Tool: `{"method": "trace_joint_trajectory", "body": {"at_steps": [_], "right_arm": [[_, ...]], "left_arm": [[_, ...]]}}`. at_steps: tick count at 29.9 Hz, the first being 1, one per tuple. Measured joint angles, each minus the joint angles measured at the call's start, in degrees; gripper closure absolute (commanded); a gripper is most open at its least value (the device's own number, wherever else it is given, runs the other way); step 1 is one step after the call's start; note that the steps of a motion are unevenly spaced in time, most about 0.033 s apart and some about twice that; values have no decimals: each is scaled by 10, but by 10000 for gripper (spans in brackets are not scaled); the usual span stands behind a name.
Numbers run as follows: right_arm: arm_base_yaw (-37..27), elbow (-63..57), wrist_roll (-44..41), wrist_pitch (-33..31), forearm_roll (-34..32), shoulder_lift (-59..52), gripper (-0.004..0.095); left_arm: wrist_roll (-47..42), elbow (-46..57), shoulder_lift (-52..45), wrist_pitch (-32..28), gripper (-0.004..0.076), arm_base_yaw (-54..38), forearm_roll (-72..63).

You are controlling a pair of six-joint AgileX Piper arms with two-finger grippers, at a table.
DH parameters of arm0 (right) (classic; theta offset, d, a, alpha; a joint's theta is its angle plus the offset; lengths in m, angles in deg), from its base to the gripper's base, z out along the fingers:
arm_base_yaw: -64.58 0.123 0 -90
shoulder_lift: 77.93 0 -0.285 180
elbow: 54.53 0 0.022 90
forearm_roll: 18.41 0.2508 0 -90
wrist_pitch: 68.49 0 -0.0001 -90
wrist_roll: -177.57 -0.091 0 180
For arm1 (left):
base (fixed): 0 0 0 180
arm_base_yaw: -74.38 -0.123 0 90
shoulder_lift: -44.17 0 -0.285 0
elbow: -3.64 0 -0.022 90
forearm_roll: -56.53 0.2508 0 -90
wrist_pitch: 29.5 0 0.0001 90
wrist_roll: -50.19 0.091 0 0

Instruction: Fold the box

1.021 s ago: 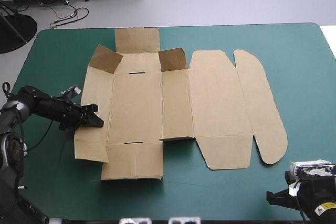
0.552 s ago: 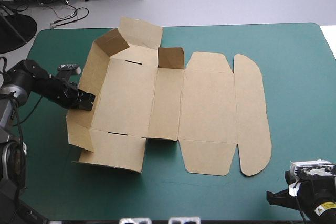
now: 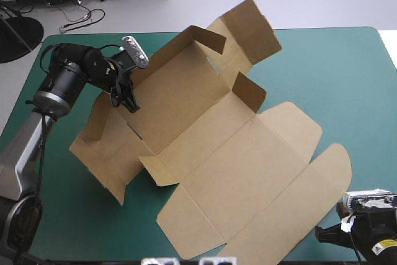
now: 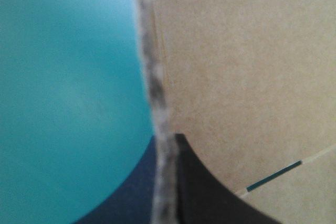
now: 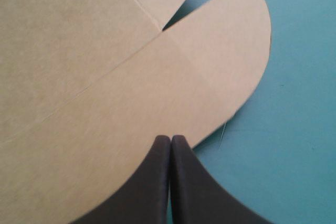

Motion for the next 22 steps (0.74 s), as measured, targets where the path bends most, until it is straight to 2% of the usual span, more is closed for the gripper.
{"method": "trace_joint_trajectory", "body": {"at_steps": [6,11,17,22], "right_arm": [[0,0,0,0,0,0,928],[0,0,0,0,0,0,928],[0,0,0,0,0,0,928],[0,1,-19,3,-1,0,928]], "left_arm": [[60,0,0,-96,733,88,58],[74,0,0,-163,733,162,114],[72,0,2,-201,734,231,159],[-11,3,16,-211,734,243,212]]}}
